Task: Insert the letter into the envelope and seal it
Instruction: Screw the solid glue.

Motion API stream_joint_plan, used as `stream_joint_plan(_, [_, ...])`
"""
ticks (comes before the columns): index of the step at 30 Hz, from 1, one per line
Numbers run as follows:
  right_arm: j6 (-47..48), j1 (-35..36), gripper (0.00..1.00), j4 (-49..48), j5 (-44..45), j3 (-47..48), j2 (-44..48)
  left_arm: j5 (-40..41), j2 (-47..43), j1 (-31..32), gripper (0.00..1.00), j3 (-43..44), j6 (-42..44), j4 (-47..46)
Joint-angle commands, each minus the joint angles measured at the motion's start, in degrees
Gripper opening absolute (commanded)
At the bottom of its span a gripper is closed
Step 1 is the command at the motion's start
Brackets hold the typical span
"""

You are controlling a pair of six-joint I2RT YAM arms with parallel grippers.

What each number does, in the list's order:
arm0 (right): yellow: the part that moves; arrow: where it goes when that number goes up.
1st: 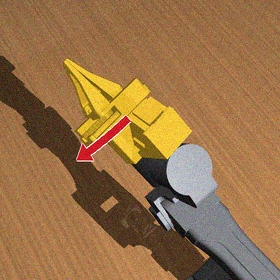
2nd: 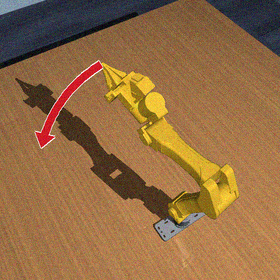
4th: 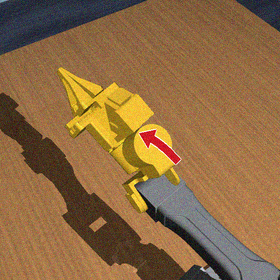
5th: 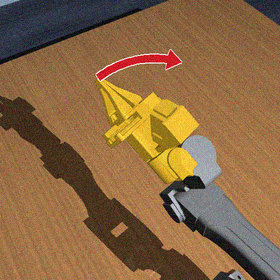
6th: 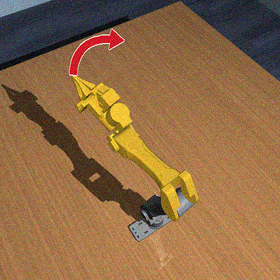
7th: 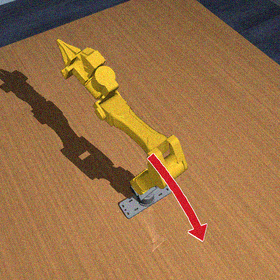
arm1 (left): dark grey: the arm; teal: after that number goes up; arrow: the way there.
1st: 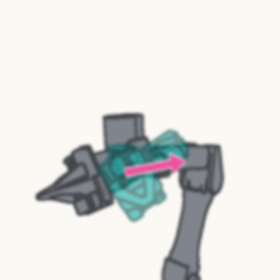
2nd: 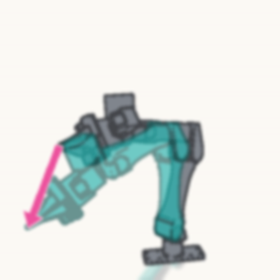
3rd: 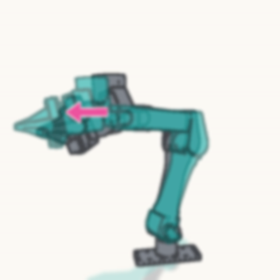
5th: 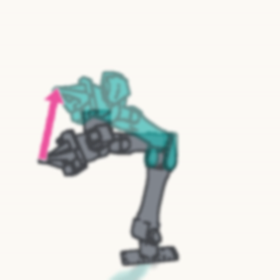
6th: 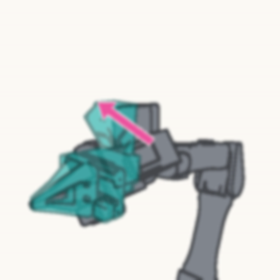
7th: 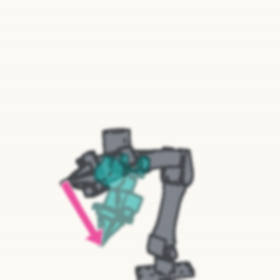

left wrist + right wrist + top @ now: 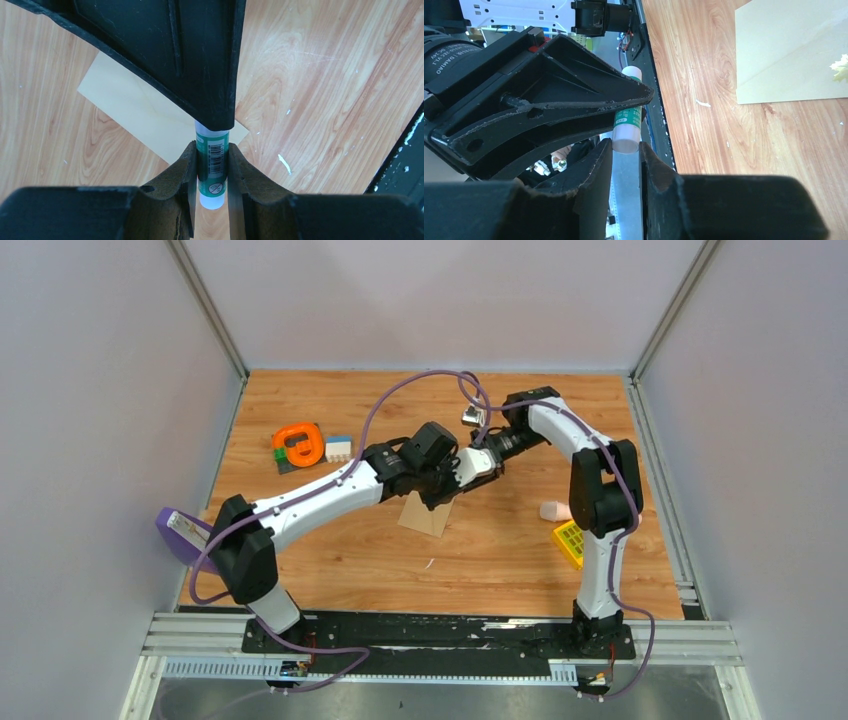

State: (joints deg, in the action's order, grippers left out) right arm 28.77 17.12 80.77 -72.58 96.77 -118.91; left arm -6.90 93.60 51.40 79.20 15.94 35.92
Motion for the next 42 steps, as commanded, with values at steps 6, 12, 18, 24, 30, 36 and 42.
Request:
stream_joint_plan(6, [18.86,0.37,0.12,7.29,-2.12,2.38,4.37,-18.46,1.08,-0.77,0.00,5.01,-1.18,4.74])
stream_joint_plan(12, [25.45,0.39,0.15,6.75,-2.04,-2.35,10.00,-33.00,1.01,-2.29,0.00,6.39,-0.30,8.90])
stream_joint_plan(18, [27.21,0.40,0.15,5.31,-3.03,-3.71,15.11,-41.70,0.82,-3.11,0.00,7.14,0.87,11.67])
stream_joint_plan(24, [26.99,0.51,0.16,0.51,-0.89,-6.85,22.27,-49.73,0.71,-4.54,0.00,7.22,1.01,13.08])
stream_joint_plan(30, [27.39,0.65,0.19,-5.79,2.98,-11.16,31.11,-55.62,0.70,-6.06,0.00,7.11,1.19,13.90])
stream_joint_plan(36, [23.73,0.72,0.36,-12.70,6.60,-13.84,37.07,-55.45,0.27,-6.13,0.00,7.15,2.00,14.41])
stream_joint_plan(42, [19.53,0.74,0.50,-16.92,12.54,-14.30,41.18,-52.37,-1.58,-6.58,0.00,6.30,1.04,12.38])
